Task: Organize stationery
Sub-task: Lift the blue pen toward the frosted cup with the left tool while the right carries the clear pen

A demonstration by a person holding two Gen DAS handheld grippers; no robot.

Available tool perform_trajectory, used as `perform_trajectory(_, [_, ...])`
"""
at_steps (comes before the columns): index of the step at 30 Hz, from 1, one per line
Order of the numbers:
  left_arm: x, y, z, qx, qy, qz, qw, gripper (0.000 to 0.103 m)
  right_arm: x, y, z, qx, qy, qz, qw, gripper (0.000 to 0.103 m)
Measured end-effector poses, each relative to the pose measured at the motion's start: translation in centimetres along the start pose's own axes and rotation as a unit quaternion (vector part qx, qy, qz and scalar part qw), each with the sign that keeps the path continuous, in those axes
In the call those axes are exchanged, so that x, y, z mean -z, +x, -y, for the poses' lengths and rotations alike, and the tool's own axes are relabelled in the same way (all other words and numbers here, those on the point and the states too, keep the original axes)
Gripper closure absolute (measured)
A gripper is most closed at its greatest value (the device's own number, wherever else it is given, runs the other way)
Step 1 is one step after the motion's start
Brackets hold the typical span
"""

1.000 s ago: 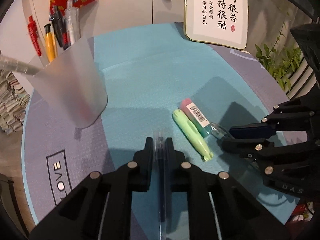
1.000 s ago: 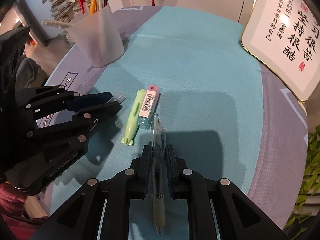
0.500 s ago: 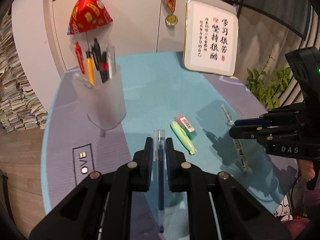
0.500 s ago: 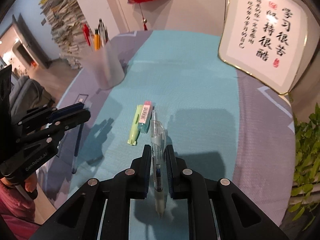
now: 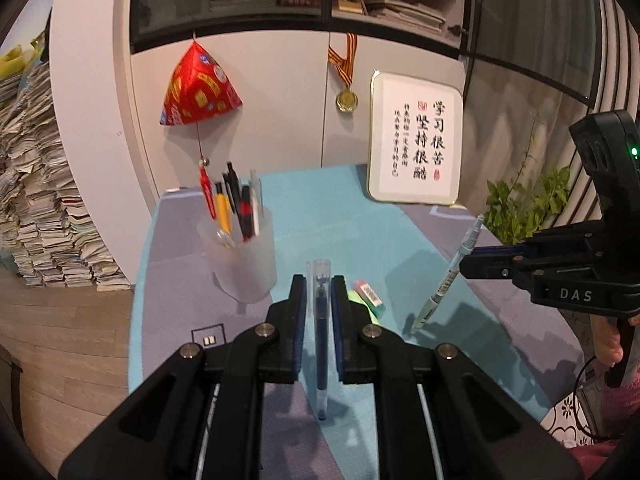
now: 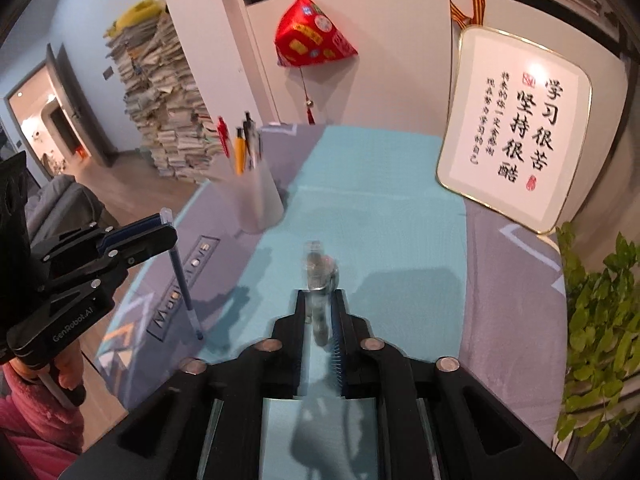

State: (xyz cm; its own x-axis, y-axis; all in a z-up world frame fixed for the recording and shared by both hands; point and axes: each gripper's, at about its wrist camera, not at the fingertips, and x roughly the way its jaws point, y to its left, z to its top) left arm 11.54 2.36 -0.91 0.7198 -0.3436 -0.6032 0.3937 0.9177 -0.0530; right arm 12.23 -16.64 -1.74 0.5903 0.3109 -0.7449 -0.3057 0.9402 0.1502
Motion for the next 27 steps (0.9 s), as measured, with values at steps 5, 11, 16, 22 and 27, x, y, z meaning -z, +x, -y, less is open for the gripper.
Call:
perform_trajectory(5, [-0.6,-0.6,-0.3,-0.003,-0.002,0.012,0.9999,0.093,-0.4,0.0,-0.7,-0.004,-0.003,0.006,1.0,0.094])
perform_trajectory(11, [-1.2,-1.3,-0.9,-0.006,-0.004,0.024,0.9997,0.093,-0.9,-0.3,-1.4,-0.008,-0.007,0.013,1.0,0.095])
perform_trajectory(16, [-2.7,-2.3,-2.4,-0.015,-0.015,0.045,0.9987,0.093,-1.7,-0.7,-2.1,-0.01,-0.014,0.02,1.0,0.098])
perform_trajectory(22, [-4.5,-3.1,-4.3,-0.03,-0.036,0.064,0.9968,0.093,-2.5,0.3,-2.2,-0.013,-0.021,0.009,1.0,0.099])
perform_trajectory(27, [-3.8,-3.2,-5.1,-0.031,-0.045,0.063,0.9965,0.093,-2.6,4.4,-0.4,0.008,-0.004,-0.051,0.999,0.098])
